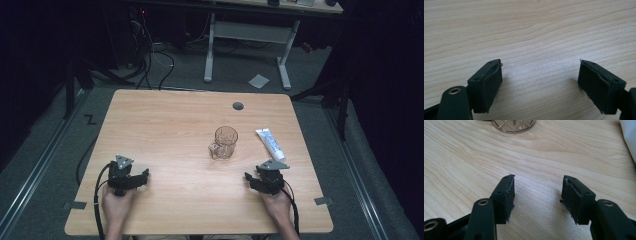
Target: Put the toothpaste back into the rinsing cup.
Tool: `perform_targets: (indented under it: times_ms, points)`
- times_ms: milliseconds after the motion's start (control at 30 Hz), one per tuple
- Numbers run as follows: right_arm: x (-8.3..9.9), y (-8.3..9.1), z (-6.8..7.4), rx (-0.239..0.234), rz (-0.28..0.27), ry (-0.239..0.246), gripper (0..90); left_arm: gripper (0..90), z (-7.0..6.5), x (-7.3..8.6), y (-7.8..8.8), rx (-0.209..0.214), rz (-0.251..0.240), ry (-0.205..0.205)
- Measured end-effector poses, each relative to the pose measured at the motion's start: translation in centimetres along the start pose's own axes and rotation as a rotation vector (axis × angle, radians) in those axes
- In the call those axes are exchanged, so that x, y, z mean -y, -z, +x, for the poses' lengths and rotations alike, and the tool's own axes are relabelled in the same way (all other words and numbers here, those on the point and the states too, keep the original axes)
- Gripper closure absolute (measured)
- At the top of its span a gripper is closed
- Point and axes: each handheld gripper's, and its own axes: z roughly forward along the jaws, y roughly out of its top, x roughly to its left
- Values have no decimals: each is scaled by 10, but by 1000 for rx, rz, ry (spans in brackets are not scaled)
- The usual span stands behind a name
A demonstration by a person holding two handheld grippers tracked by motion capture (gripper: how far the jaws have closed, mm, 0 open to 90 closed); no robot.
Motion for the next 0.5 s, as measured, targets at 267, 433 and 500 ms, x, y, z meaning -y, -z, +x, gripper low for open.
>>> perform_targets:
  times_ms: [267,433,500]
  points:
    - [0,0,1,-4,2,0,430,199,0,0,0,1,0,0]
    - [0,1,1,-3,3,0,431,199,0,0,0,0,-1,0]
    - [1,1,1,-1,3,-2,431,199,0,0,0,1,1,-1]
